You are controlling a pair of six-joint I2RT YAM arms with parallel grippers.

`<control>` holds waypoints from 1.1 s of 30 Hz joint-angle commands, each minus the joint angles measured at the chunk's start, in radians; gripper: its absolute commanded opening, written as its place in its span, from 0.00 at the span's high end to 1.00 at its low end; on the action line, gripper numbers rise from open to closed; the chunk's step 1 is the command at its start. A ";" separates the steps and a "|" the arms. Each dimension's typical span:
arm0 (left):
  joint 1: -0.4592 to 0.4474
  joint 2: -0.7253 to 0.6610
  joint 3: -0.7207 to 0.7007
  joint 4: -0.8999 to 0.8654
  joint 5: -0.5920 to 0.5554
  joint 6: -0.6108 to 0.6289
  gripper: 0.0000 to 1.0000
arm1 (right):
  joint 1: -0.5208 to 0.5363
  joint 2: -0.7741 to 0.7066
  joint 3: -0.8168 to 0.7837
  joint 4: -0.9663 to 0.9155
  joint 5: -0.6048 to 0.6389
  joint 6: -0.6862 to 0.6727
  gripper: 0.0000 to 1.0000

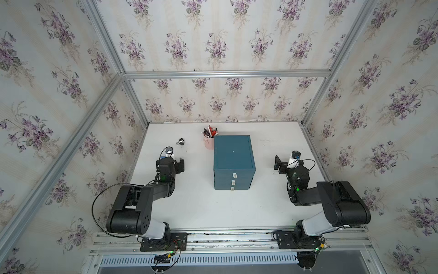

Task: Take the seed bags out of the drawer
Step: Open the drawer in the storage box.

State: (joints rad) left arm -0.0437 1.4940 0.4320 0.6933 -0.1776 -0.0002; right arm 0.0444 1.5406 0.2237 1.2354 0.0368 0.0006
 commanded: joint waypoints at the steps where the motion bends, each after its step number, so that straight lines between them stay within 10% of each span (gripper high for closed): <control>1: 0.002 0.002 0.007 0.020 0.005 0.005 0.00 | -0.001 -0.003 0.003 0.032 -0.002 -0.001 0.00; 18: 0.005 -0.002 0.004 0.023 0.018 0.007 0.01 | -0.002 -0.019 0.010 0.018 0.066 0.018 0.00; 21: 0.011 -0.070 0.141 -0.285 -0.062 -0.033 0.00 | -0.002 -0.199 0.164 -0.384 0.152 0.070 0.00; 26: 0.009 -0.337 0.417 -0.835 -0.281 -0.372 0.00 | -0.003 -0.381 0.496 -1.134 0.267 0.534 0.00; 28: 0.006 -0.419 0.476 -1.004 -0.191 -0.509 0.00 | -0.088 -0.378 0.502 -1.303 0.137 0.784 0.05; 33: -0.193 -0.550 0.511 -1.247 0.018 -0.555 0.00 | 0.042 -0.381 0.664 -1.684 0.147 0.695 0.24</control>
State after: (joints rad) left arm -0.1482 0.9752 0.9279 -0.2481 -0.2722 -0.4534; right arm 0.0036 1.2003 0.8234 -0.1143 0.1562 0.6342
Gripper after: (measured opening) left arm 0.998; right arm 0.758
